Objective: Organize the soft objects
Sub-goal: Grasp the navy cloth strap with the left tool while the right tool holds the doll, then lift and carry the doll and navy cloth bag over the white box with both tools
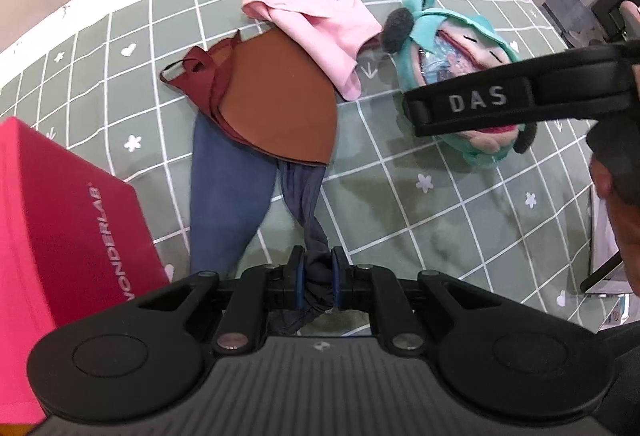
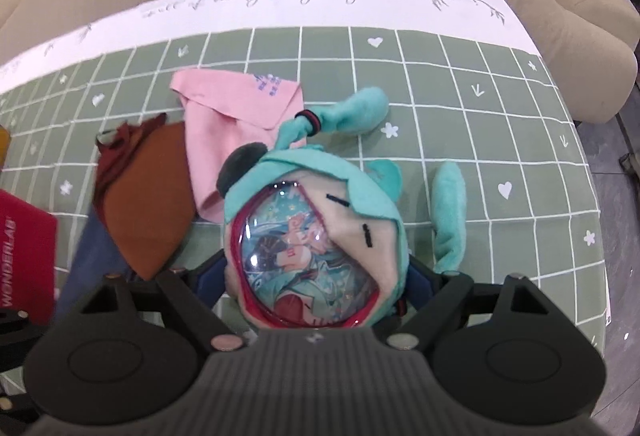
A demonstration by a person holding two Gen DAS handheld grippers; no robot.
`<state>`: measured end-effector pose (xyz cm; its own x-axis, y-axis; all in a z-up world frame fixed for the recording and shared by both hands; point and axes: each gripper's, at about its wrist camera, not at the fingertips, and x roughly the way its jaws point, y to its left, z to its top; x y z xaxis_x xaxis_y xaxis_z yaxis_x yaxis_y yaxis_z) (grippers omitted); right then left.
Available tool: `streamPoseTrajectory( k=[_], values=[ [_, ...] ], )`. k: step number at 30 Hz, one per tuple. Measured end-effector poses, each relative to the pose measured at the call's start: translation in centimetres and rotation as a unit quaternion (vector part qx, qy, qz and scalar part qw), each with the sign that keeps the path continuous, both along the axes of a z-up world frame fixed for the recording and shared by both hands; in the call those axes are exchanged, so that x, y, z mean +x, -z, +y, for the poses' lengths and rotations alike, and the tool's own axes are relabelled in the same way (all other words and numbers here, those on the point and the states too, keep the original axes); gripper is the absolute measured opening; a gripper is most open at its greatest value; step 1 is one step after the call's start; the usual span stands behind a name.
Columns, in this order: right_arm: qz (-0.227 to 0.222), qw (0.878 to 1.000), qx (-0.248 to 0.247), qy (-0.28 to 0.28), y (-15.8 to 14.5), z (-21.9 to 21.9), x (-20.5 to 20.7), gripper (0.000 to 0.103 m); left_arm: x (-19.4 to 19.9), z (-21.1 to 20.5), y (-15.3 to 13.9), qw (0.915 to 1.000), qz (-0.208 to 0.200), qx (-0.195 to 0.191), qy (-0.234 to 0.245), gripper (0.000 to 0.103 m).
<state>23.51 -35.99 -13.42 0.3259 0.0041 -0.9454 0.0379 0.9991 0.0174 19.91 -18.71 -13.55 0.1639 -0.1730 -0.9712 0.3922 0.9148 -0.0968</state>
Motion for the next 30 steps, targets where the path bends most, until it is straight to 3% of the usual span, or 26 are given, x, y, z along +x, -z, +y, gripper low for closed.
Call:
streamPoseTrajectory(
  k=[13, 21, 26, 30],
  values=[
    [-0.022, 0.999, 0.016, 0.021, -6.4, 0.1, -1.5, 0.085, 0.5, -0.7, -5.3, 0.9992, -0.02, -0.031, 0.016, 0.014],
    [-0.035, 0.999, 0.011, 0.027, -9.7, 0.1, -2.8, 0.085, 1.0, 0.9, -9.5, 0.9975, -0.044, -0.054, 0.012, 0.014],
    [-0.045, 0.999, 0.002, 0.02, -11.7, 0.8, -3.7, 0.085, 0.8, 0.8, -13.9, 0.9931, -0.091, -0.063, 0.039, 0.014],
    [-0.052, 0.998, 0.002, 0.018, -13.5, 1.4, -4.0, 0.085, 1.5, 0.5, -16.4, 0.9913, -0.105, -0.067, 0.042, 0.014]
  ],
)
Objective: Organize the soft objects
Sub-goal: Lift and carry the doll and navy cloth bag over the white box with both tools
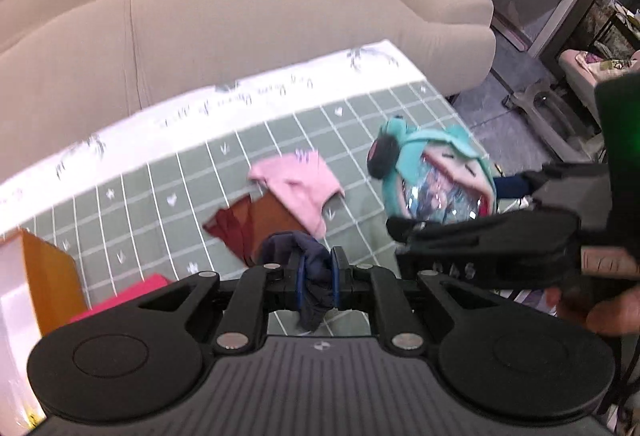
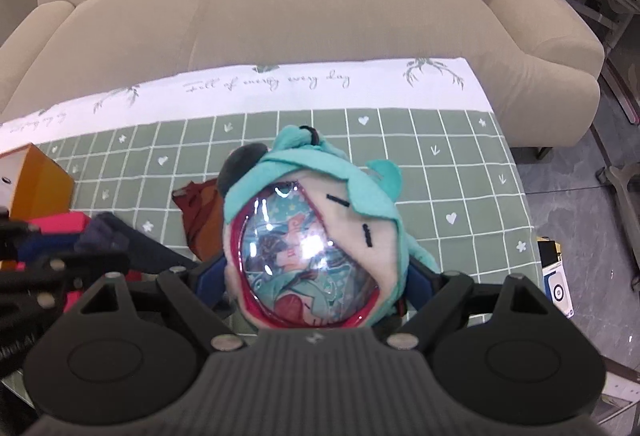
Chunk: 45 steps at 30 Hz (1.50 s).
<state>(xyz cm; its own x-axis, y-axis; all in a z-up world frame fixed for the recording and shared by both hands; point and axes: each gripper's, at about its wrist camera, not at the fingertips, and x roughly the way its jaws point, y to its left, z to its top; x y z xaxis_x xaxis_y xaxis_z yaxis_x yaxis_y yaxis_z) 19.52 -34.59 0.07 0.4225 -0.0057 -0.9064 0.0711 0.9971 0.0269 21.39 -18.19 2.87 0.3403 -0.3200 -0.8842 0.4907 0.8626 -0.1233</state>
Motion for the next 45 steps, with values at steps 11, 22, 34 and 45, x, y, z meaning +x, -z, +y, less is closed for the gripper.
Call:
streamPoseTrajectory(
  k=[11, 22, 34, 45],
  values=[
    [-0.007, 1.0, -0.007, 0.02, -3.5, 1.2, 4.0, 0.085, 6.3, 1.7, -1.7, 0.9988, 0.019, -0.042, -0.018, 0.013],
    [-0.027, 1.0, 0.007, -0.014, -7.1, 8.4, 11.4, 0.085, 11.6, 9.3, -5.1, 0.9975, -0.016, -0.013, -0.068, 0.013],
    [-0.041, 0.993, 0.043, -0.102, -9.9, 23.8, 15.9, 0.085, 11.1, 24.6, -9.6, 0.9845, -0.051, 0.016, -0.167, 0.013],
    [-0.032, 0.97, 0.042, -0.237, -9.8, 38.8, 12.4, 0.085, 6.3, 34.6, -9.1, 0.9756, -0.032, 0.036, -0.214, 0.013]
  ],
)
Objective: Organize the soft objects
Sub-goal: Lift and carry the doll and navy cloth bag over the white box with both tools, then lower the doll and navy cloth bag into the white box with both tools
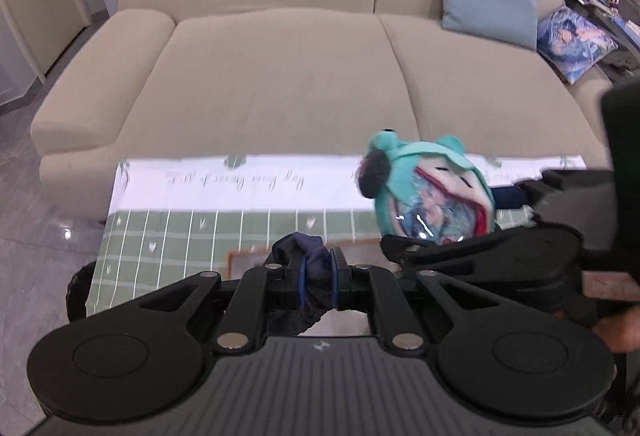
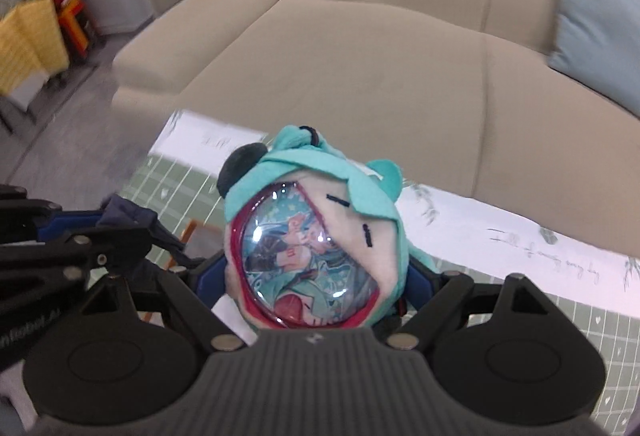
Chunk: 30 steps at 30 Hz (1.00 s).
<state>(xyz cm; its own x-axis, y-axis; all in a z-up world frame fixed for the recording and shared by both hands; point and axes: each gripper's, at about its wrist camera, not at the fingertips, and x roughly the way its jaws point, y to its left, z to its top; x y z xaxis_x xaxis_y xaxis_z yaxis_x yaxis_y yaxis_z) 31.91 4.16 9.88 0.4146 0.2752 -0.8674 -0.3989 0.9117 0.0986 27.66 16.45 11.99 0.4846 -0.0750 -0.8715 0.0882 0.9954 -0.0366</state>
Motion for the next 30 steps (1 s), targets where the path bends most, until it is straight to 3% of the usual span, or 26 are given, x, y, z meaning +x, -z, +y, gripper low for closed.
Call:
streamPoseTrajectory(
  k=[6, 11, 16, 20, 27, 30],
  values=[
    [0.027, 0.998, -0.031, -0.053, 4.9, 3.4, -1.2, 0.085, -1.7, 3.5, 3.9, 0.9993, 0.035, -0.014, -0.009, 0.013],
    [0.036, 0.991, -0.081, -0.1, 9.7, 6.1, -2.0, 0.085, -2.2, 3.9, 7.6, 0.9989, 0.046, 0.0, -0.008, 0.013],
    [0.05, 0.985, -0.108, -0.121, 14.4, 7.6, -1.8, 0.085, -2.1, 4.2, 11.2, 0.9974, 0.069, -0.009, -0.019, 0.013],
    [0.039, 0.98, -0.135, -0.144, 17.2, 8.3, -2.4, 0.085, -2.5, 4.2, 13.9, 0.9972, 0.073, 0.002, -0.015, 0.013],
    [0.065, 0.983, -0.119, -0.12, 20.7, 7.6, -1.3, 0.085, -2.6, 4.1, 17.6, 0.994, 0.106, -0.004, -0.028, 0.013],
    [0.056, 0.981, -0.135, -0.127, 21.6, 8.3, -1.2, 0.085, -2.8, 3.8, 18.7, 0.9928, 0.116, 0.004, -0.029, 0.013]
  ],
)
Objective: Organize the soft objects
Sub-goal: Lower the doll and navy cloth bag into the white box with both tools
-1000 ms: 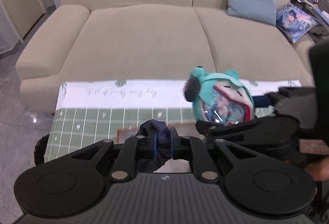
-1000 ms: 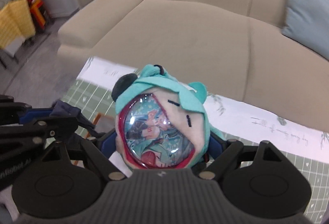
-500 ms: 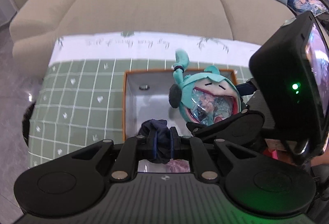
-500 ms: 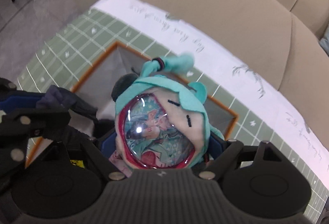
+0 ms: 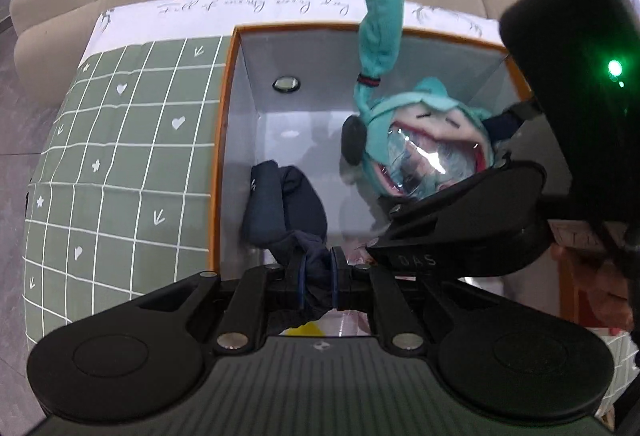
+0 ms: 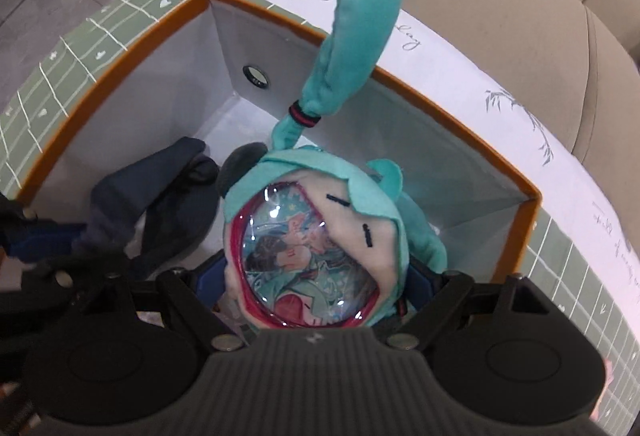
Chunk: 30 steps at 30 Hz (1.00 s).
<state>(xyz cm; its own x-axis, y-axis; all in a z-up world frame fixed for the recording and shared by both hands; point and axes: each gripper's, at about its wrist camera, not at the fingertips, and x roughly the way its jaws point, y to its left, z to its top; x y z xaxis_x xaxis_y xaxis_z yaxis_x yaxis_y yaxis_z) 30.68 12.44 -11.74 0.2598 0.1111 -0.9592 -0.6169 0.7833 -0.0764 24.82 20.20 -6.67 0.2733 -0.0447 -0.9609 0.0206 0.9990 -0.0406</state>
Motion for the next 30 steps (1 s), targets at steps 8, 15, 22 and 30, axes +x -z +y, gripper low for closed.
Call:
streamPoseTrajectory(
  k=[8, 15, 22, 30],
  values=[
    [-0.011, 1.0, -0.021, -0.019, 0.5, 0.3, 0.1, 0.086, 0.0, 0.0, 0.4, 1.0, 0.001, 0.003, -0.001, 0.013],
    [0.005, 0.999, -0.004, -0.043, 0.1, -0.1, -0.9, 0.086, -0.4, 0.3, 0.6, 0.9993, 0.017, 0.034, 0.004, 0.013],
    [0.091, 0.994, -0.022, -0.051, 2.3, 0.3, -1.3, 0.086, -1.1, 0.7, 0.0, 0.9993, 0.024, 0.026, 0.007, 0.013],
    [0.059, 0.998, -0.018, 0.012, 1.7, -0.5, 0.1, 0.086, -0.7, 1.5, 0.2, 0.9996, 0.024, 0.0, -0.017, 0.014]
  ],
)
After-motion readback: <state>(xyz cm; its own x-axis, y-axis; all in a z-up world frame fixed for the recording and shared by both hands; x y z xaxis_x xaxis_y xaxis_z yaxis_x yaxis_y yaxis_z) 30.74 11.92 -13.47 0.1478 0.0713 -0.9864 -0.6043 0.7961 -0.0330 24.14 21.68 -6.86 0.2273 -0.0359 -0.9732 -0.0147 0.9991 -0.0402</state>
